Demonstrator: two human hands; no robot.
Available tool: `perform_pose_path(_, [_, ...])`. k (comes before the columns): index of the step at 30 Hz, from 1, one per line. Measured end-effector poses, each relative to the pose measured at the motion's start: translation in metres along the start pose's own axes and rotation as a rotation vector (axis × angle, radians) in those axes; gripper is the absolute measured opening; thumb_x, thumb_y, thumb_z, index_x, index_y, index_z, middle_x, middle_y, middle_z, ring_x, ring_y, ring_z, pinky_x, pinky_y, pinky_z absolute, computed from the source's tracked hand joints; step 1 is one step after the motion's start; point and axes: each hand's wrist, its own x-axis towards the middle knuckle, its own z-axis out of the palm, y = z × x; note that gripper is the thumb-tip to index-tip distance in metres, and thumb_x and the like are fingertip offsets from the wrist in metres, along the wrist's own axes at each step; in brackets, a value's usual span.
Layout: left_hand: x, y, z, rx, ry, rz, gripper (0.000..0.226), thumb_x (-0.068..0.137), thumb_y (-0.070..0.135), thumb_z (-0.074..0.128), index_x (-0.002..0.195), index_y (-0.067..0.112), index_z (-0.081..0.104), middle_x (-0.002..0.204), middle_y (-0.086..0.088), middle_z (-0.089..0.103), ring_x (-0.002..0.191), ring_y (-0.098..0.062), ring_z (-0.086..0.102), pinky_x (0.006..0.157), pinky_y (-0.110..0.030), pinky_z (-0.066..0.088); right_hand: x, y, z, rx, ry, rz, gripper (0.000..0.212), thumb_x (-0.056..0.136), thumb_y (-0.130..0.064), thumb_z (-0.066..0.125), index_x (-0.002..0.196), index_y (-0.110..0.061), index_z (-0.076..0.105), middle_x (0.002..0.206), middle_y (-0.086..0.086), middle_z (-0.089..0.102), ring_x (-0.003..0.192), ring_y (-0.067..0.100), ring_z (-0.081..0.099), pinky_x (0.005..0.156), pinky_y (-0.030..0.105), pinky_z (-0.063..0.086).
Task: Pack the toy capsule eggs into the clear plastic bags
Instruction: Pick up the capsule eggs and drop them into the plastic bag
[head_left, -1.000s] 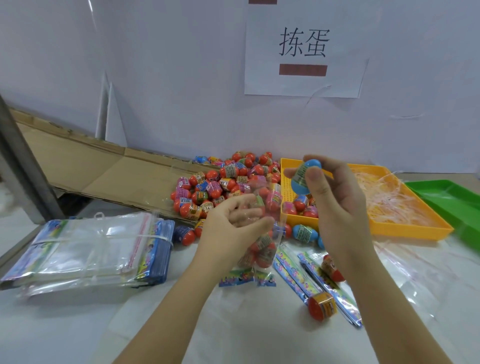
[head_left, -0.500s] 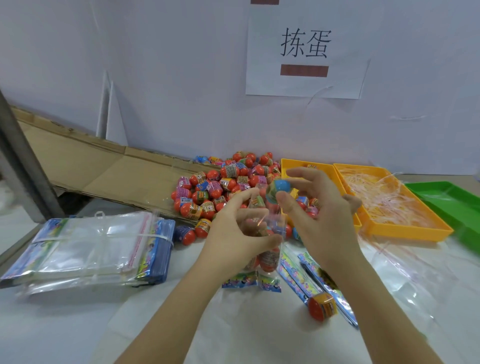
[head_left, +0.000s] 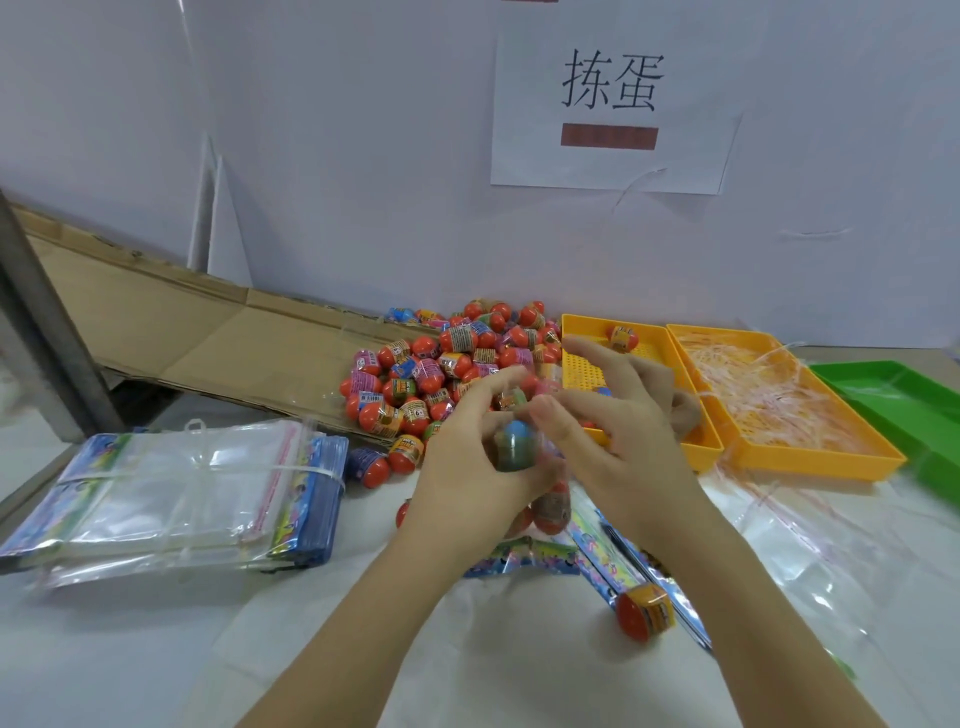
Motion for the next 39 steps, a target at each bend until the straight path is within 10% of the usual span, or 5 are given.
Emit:
perform_pose_path(6, [0.003,0.006,-0.005,-0.064,0.123,-0.012,0.061,0.071,0.012,0.086,0.121,0.036,0.060,0.102,0.005,0.075,0.098,-0.015,0.071,0.088,-0.042,0.058,0.003,0.002,-0.009,0.308,0.134,0.072,0.037,0.080,-0.060,0.050,0.117,-0.057,0.046,0.138,-0.020,0.042,0.130,0.004,0.036,0.103,0.026,0.034])
perform_pose_path(10, [0.003,0.014,-0.011,-0.264,0.141,0.000,0.064,0.057,0.029,0.085,0.116,0.036,0.061,0.097,0.003,0.077,0.088,-0.014,0.074,0.071,-0.024,0.059,0.007,0.010,-0.013,0.650,-0.248,0.293,0.054,0.072,-0.055,0.071,0.120,-0.041,0.052,0.117,-0.012,0.064,0.103,0.006,0.064,0.082,0.030,0.056])
perform_pose_path(17, [0.008,0.019,-0.016,-0.658,0.052,-0.064,0.082,0.054,0.029,0.086,0.129,0.018,0.055,0.100,-0.002,0.077,0.089,-0.012,0.074,0.069,-0.019,0.056,0.006,0.011,-0.004,0.922,-0.059,0.287,0.025,0.071,-0.036,0.074,0.095,-0.032,0.070,0.089,0.004,0.074,0.082,0.021,0.072,0.063,0.034,0.059])
perform_pose_path(26, [0.006,0.020,-0.015,-0.576,0.114,-0.074,0.039,0.057,0.035,0.081,0.092,0.018,0.079,0.085,-0.005,0.076,0.068,-0.013,0.072,0.055,-0.023,0.056,0.006,0.001,-0.004,0.916,-0.127,0.380,0.076,0.056,-0.045,0.083,0.125,-0.025,0.057,0.097,0.000,0.074,0.092,0.016,0.071,0.077,0.032,0.059])
perform_pose_path(39, [0.000,0.020,-0.006,-0.384,0.145,-0.008,0.013,0.060,0.036,0.074,0.070,0.029,0.077,0.073,0.003,0.074,0.071,-0.010,0.070,0.063,-0.025,0.057,0.001,-0.013,0.001,1.012,-0.010,0.313,0.010,0.071,-0.028,0.071,0.077,-0.021,0.076,0.077,0.004,0.073,0.074,0.017,0.071,0.060,0.025,0.055])
